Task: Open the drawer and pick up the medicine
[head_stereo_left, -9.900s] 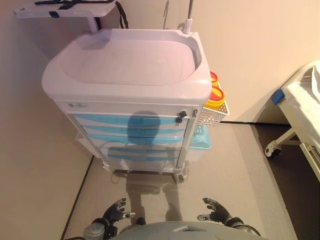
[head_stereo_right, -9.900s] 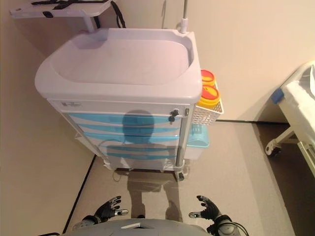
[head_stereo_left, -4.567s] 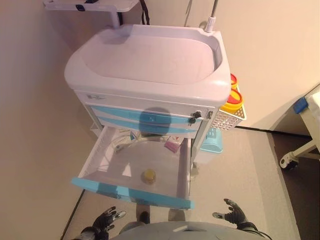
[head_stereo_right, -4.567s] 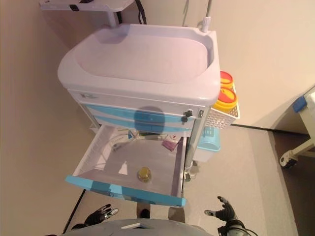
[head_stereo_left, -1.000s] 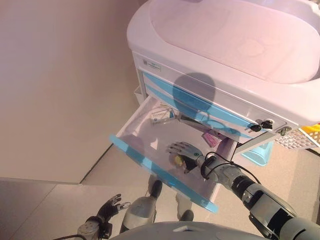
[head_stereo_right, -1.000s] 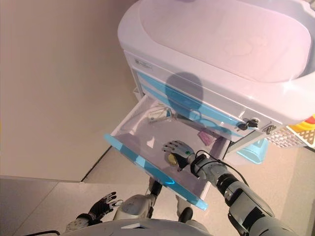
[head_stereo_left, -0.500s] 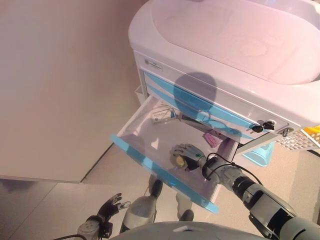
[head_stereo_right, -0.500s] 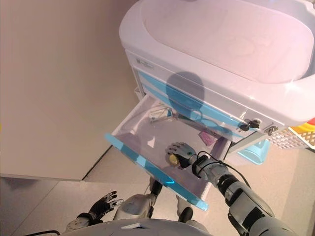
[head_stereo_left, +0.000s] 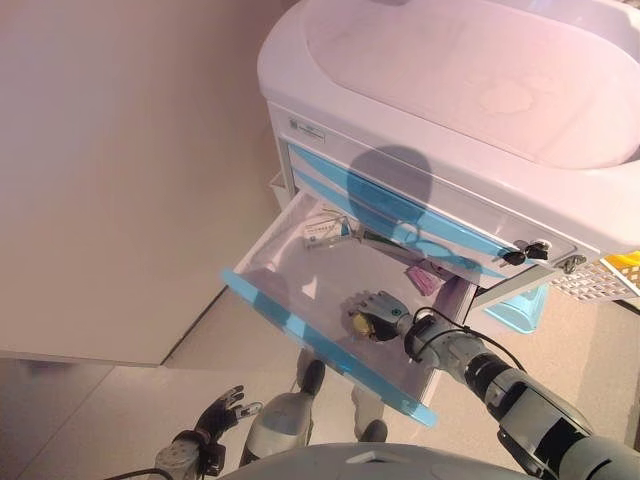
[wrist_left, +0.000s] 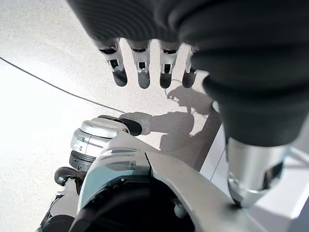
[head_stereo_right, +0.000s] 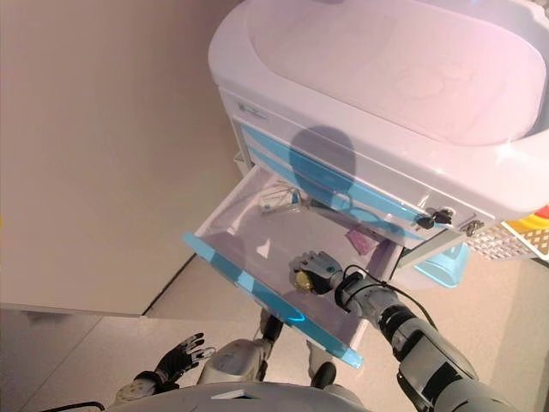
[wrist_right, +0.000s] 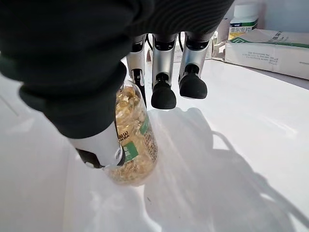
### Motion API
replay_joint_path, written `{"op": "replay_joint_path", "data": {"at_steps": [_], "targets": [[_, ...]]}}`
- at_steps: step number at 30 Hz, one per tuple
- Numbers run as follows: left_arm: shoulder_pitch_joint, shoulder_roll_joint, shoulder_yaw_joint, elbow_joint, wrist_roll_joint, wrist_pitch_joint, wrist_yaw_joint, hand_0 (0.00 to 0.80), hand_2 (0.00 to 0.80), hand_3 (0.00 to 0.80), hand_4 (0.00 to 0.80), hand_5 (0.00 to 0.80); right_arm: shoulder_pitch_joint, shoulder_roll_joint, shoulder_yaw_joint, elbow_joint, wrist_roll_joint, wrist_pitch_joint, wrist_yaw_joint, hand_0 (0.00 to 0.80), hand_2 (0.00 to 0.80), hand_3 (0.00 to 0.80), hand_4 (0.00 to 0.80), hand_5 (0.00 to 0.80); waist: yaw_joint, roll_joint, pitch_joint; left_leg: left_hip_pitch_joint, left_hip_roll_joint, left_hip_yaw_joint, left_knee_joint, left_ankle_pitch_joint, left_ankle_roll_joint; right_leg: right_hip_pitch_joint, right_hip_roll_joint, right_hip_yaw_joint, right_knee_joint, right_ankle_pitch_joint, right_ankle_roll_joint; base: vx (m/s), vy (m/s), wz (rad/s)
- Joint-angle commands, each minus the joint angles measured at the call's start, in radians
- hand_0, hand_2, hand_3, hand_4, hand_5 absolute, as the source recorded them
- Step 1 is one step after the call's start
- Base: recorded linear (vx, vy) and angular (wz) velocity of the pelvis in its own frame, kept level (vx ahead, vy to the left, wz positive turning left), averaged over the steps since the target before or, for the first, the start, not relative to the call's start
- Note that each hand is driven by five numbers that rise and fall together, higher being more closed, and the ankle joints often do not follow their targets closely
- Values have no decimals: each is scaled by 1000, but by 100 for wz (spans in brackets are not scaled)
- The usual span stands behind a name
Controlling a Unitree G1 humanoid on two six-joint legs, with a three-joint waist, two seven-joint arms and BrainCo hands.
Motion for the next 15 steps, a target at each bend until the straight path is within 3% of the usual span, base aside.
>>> {"op": "replay_joint_path", "data": {"at_steps": [1, 5, 7, 10, 12, 15], "targets": [[-13, -13, -62, 24, 23, -28, -13, 0, 0, 0, 0, 0, -9, -8, 6, -47, 11, -9, -28, 800, 800, 800, 800, 800, -4, -1, -3, 41, -59, -4, 36, -160, 23, -88, -25, 36, 89, 32, 21, 0, 0, 0], [-14, -3, -48, 15, 31, -17, -13, 0, 0, 0, 0, 0, -3, -39, -4, -140, 111, -36, 42, 800, 800, 800, 800, 800, -14, -11, -7, 49, -55, 4, 26, -159, 23, -84, -21, 45, 81, 38, 25, 0, 0, 0], [-15, 3, -31, 7, 32, -3, -11, 0, 0, 0, 0, 0, 9, -73, -15, -253, 209, -49, 142, 800, 800, 800, 800, 800, -27, -22, -12, 55, -51, 13, 20, -160, 22, -83, -20, 53, 75, 43, 29, 0, 0, 0], [-16, 20, 7, -2, 25, 23, -8, 0, 0, 0, 0, 0, 40, -210, -46, -542, 468, -36, 381, 800, 800, 800, 800, 800, -63, -46, -26, 65, -42, 45, 18, -167, 21, -88, -19, 78, 76, 49, 33, -6, 13, -11], [-15, 31, 34, -4, 13, 33, -10, 0, 0, 0, 0, 0, 67, -311, -114, -745, 638, -10, 553, 800, 800, 800, 800, 800, -93, -63, -36, 75, -38, 70, 16, -172, 25, -92, -14, 101, 80, 52, 34, -19, 24, -26], [-20, 37, 60, 7, 2, 40, -8, 0, 0, 0, 0, 0, 81, -411, -236, -955, 936, 108, 783, 800, 800, 800, 800, 800, -126, -87, -46, 91, -29, 104, 13, -180, 29, -95, -6, 130, 87, 56, 39, -24, 2, -36]]}}
